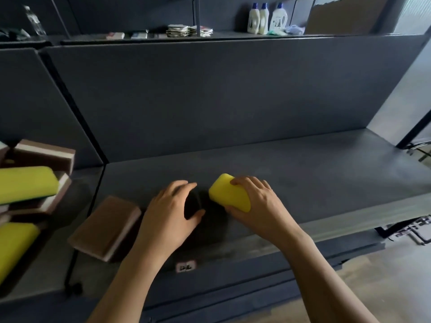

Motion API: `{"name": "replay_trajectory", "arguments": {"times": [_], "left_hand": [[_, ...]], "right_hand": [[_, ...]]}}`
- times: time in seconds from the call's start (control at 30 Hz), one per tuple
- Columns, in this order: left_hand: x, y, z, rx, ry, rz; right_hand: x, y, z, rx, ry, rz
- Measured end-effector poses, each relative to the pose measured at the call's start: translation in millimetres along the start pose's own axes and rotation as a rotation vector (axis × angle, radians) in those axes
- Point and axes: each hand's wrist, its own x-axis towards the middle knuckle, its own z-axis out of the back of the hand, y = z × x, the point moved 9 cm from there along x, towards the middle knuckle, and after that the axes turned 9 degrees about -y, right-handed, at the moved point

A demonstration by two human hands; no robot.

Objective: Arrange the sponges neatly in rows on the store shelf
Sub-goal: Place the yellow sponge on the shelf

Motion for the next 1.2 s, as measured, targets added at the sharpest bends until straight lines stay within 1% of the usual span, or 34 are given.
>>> {"name": "replay_trajectory", "arguments": {"times": [0.07, 0.13, 0.27, 0.4, 0.47, 0.53, 0.6, 0.7, 0.73, 0.87, 1.07, 1.2], "left_hand": [[7.7, -17.4, -13.1, -0.081, -0.003, 0.034], [16.7, -37.0, -27.0, -0.155, 0.004, 0.044], [25.8, -73.6, -56.3, -0.262, 0.116, 0.052], [23.6, -92.2, -73.6, -0.337, 0.212, 0.057], [23.2, -95.3, -74.5, -0.352, 0.197, 0.069], [23.8, -93.9, -71.2, -0.313, 0.139, 0.091], [23.8, -89.8, -67.3, -0.247, 0.087, 0.106], [26.9, -86.2, -66.0, -0.232, 0.062, 0.093], [29.7, -86.1, -66.9, -0.243, 0.064, 0.082], [43.8, -82.7, -69.8, -0.295, 0.087, 0.077], [63.0, -79.0, -80.4, -0.343, 0.133, 0.055], [73.6, -80.7, -88.3, -0.329, 0.150, 0.044]], "right_hand": [[3.8, -19.8, 15.1, 0.010, -0.002, 0.018], [6.7, -34.5, 26.7, 0.032, 0.023, 0.083], [6.1, -47.4, 37.2, 0.150, 0.141, 0.234], [8.8, -59.1, 47.1, 0.255, 0.181, 0.294], [12.0, -63.1, 51.0, 0.254, 0.177, 0.344], [15.0, -65.0, 52.2, 0.159, 0.155, 0.404], [19.0, -68.9, 54.6, 0.040, 0.141, 0.381], [24.4, -78.7, 59.4, -0.046, 0.130, 0.254], [25.0, -78.5, 59.4, -0.046, 0.129, 0.233], [25.8, -68.3, 51.7, 0.021, 0.085, 0.258], [38.8, -72.7, 52.9, -0.013, 0.053, 0.236], [46.6, -82.6, 51.4, -0.006, 0.052, 0.210]]}}
